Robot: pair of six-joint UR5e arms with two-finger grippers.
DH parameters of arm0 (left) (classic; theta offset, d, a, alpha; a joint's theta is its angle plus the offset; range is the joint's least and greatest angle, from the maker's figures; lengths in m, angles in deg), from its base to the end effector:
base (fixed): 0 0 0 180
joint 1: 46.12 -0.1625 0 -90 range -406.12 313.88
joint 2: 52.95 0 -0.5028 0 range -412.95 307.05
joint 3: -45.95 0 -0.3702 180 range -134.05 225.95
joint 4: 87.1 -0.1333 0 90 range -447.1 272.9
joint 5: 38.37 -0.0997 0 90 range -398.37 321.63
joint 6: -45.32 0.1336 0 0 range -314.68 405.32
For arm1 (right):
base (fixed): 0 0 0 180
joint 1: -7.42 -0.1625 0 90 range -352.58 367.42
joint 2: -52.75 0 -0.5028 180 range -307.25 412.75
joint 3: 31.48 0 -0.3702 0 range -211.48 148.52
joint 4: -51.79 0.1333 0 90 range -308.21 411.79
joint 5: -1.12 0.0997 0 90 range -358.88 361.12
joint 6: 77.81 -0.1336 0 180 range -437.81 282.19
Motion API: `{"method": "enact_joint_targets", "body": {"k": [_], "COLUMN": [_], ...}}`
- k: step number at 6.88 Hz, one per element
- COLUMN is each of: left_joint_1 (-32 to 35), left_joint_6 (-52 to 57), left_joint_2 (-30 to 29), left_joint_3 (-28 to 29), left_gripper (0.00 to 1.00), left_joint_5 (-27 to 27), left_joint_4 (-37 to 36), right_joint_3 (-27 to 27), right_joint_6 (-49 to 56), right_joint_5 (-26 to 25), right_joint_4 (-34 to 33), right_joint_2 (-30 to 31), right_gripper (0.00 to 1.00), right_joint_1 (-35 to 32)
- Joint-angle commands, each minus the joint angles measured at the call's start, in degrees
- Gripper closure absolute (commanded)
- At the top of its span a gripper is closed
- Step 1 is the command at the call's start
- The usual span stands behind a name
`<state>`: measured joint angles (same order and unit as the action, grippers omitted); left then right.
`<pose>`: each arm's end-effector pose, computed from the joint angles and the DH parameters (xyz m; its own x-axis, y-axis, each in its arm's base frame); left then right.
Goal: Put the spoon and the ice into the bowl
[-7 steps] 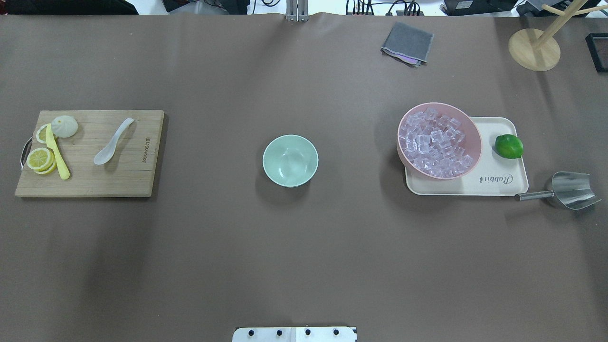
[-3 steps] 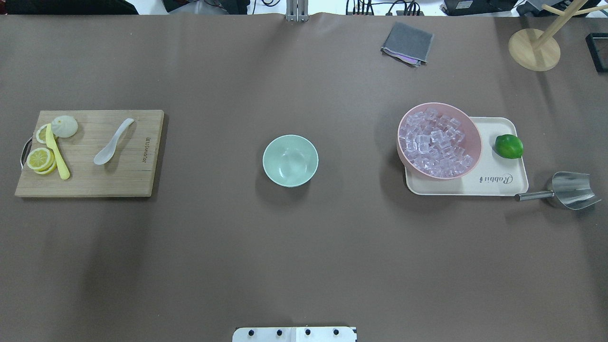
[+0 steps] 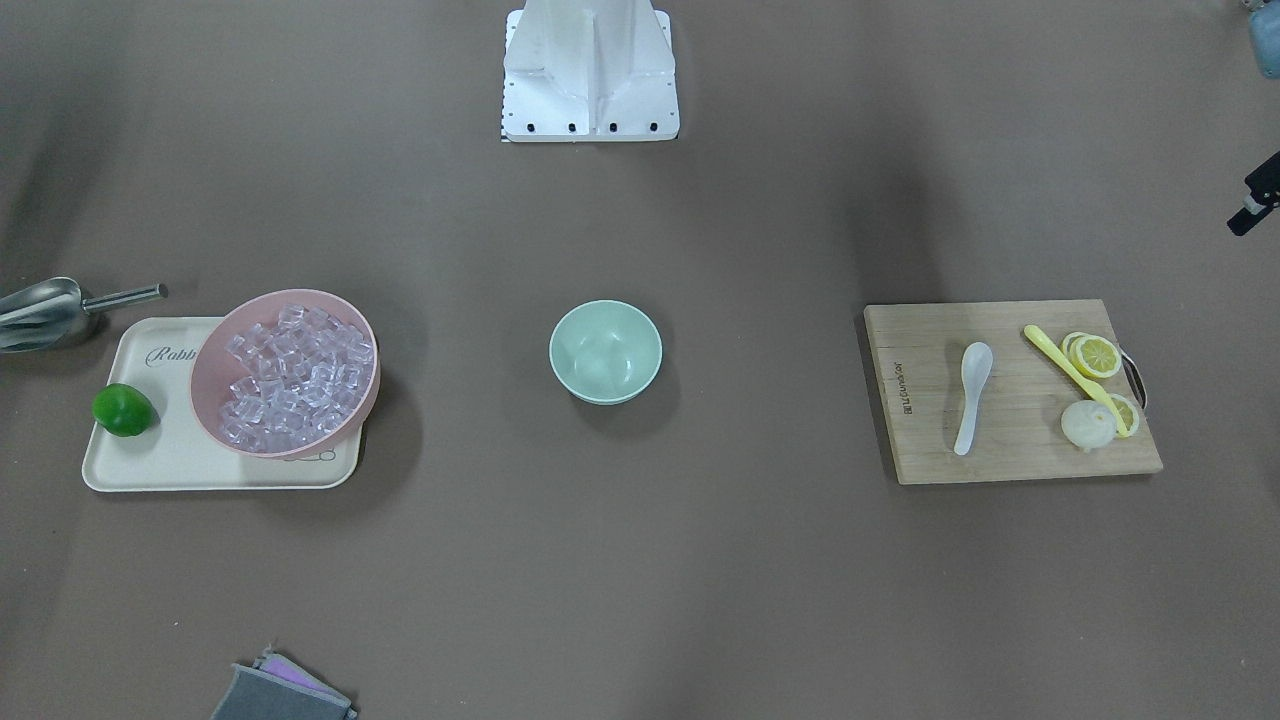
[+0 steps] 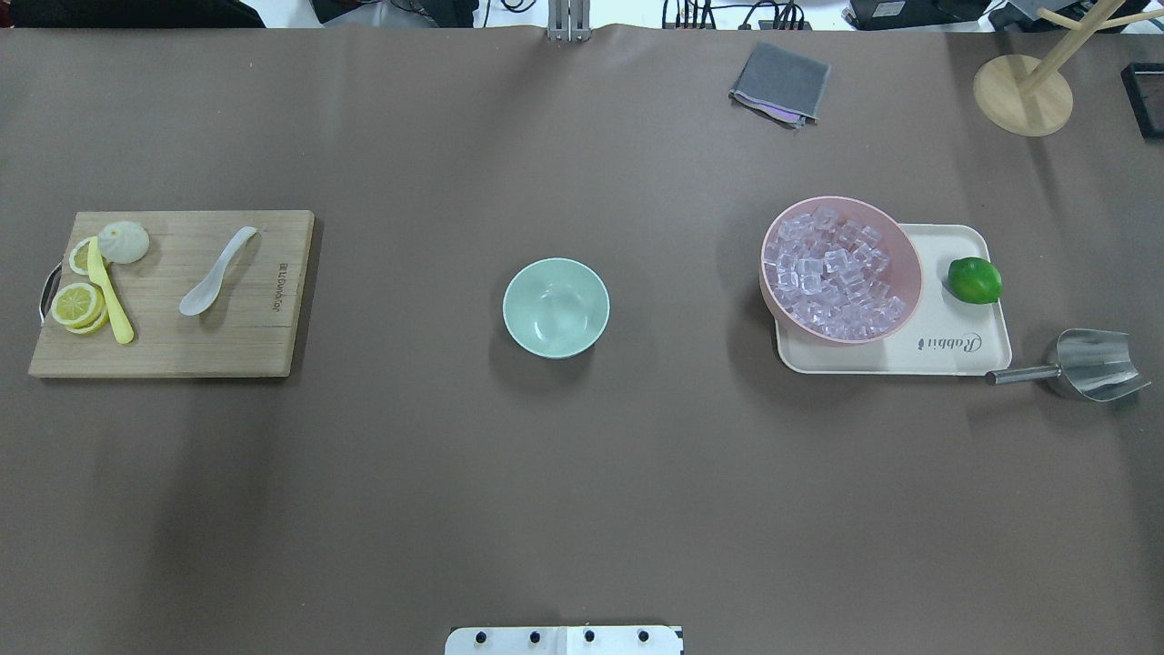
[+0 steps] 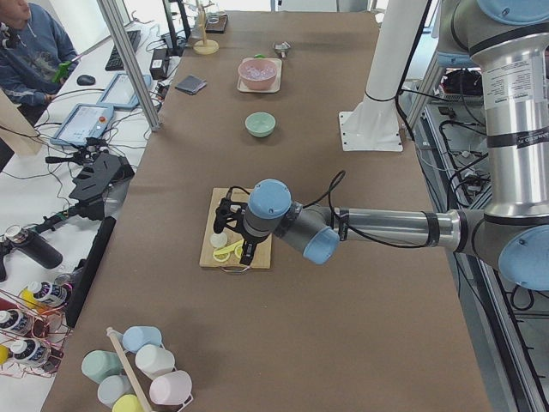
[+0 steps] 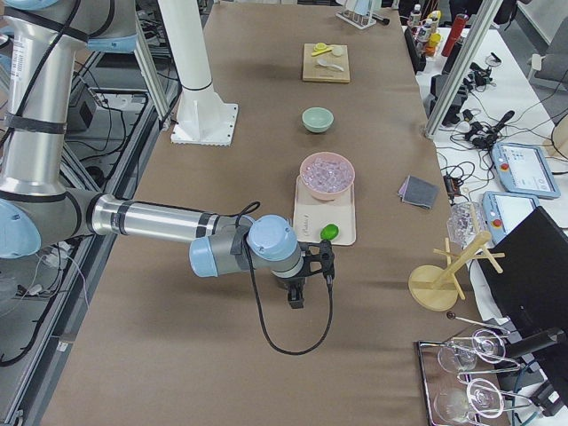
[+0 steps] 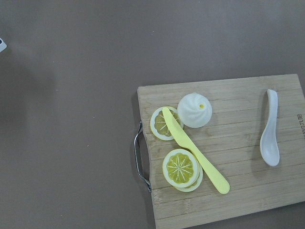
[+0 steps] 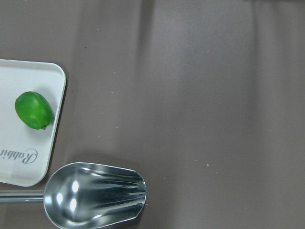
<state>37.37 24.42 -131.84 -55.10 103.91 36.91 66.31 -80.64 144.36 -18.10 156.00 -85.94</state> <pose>0.0181 -0.4022 0.6684 0.5546 0.1808 -0.8122 0.1111 0.9513 0.2876 0.0479 -0.3678 0.7393 0.6058 -0.1193 0.7866 -0.0867 0.9729 0.2143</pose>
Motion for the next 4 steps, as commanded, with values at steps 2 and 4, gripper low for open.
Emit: {"method": "enact_joint_targets", "body": {"k": [2,4], "left_joint_1": [-0.08,-2.26], "left_joint_6": [-4.98,-10.98], "left_joint_2": [0.57,-0.04], "left_joint_3": [0.06,0.24], "left_gripper": [0.02,0.02], "left_joint_5": [5.45,5.04], "left_joint_4": [1.23,5.44], "right_joint_3": [-0.05,1.08], "right_joint_6": [-0.24,-2.5], "right_joint_5": [5.53,8.09], "right_joint_4": [0.72,0.81], "right_joint_2": [0.11,-0.33], "right_gripper": [0.0,0.0], "right_joint_1": [0.02,0.54]}}
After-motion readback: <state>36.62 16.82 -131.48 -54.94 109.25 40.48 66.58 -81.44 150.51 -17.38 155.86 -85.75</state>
